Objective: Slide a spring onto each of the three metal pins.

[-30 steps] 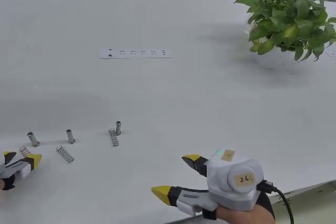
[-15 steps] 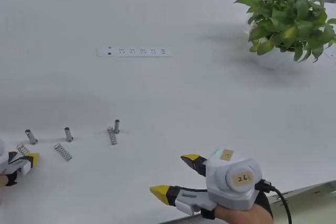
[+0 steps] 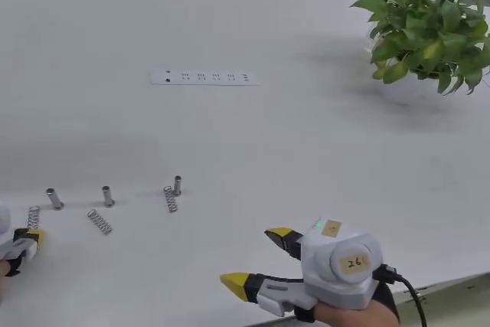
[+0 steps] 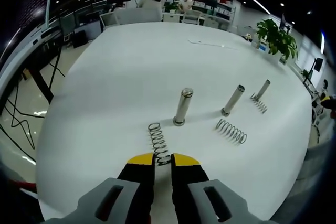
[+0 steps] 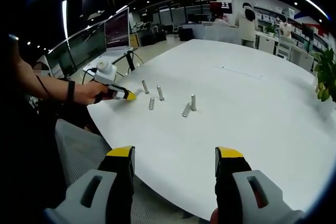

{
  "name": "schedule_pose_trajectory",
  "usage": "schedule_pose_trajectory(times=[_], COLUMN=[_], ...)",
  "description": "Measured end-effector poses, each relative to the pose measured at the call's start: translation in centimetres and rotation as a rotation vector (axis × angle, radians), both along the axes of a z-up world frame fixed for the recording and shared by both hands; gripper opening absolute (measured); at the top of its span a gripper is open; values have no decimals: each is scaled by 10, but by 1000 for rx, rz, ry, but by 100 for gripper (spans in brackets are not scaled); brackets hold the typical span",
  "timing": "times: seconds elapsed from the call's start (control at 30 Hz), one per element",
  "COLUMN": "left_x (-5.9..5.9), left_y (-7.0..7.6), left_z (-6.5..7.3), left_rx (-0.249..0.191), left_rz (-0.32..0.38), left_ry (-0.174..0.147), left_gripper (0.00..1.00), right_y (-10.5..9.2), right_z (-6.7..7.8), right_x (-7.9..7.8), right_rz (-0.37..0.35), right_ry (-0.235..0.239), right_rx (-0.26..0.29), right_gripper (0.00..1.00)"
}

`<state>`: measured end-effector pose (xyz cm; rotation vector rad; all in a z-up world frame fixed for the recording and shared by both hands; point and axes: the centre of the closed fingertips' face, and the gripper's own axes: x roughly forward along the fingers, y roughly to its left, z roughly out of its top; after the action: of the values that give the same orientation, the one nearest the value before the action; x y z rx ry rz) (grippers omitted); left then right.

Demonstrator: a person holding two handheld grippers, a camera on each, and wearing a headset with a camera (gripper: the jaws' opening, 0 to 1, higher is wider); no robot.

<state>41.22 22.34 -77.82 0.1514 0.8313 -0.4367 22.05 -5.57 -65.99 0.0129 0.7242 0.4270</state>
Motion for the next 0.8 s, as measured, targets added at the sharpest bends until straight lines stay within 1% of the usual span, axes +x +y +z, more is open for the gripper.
schedule_pose_trajectory(times=[0.1, 0.17, 0.2, 0.23, 0.33, 0.37, 0.4, 0.47, 0.53, 0.6, 0.63, 0.67, 0.7, 0.73, 0.77, 0.8], left_x=[-4, -8, -10, -11, -14, -13, -13, -12, -10, -7, -6, -4, -3, -2, -3, -3], left_y=[4, 5, 6, 7, 8, 9, 9, 8, 7, 7, 7, 10, 12, 12, 13, 15], left_z=[1, 2, 1, 1, 1, 1, 1, 1, 1, 1, 1, 0, -1, -2, -2, -2], left_rx=[0, -4, 13, 18, 15, 14, 1, -4, -1, -9, -6, 15, 24, 11, 6, 8], left_rz=[11, 1, -15, -20, -18, -13, 2, 7, 9, 20, 27, 30, 35, 47, 57, 57], left_ry=[8, 6, 6, 4, 4, 1, 7, 6, 1, 1, -1, -7, -10, -4, 10, 13], left_gripper=[4, 4, 4, 4, 5, 6, 6, 9, 9, 10, 8, 5, 3, 3, 3, 3], right_y=[-1, -2, -2, -3, -3, -3, -2, -2, 0, 1, 2, 3, 3, 3, 4, 5], right_z=[1, 1, 1, 1, 0, 0, 0, -1, -1, -1, -1, 0, 1, 2, 2, 2], right_x=[0, -1, -1, -2, -3, -3, -4, -4, -5, -4, -4, -3, -2, -1, 1, 2], right_rz=[-3, -6, -8, -9, -5, -4, 0, 6, 13, 19, 25, 32, 34, 36, 39, 42], right_ry=[-2, -4, -3, -2, 1, 2, 4, 6, 9, 9, 10, 9, 7, 6, 4, 4], right_rx=[1, 1, 2, 2, 1, 1, 0, -1, -3, -4, -5, -7, -8, -6, -3, -2], right_gripper=[60, 60, 60, 60, 60, 60, 60, 60, 60, 60, 60, 60, 60, 60, 60, 60])
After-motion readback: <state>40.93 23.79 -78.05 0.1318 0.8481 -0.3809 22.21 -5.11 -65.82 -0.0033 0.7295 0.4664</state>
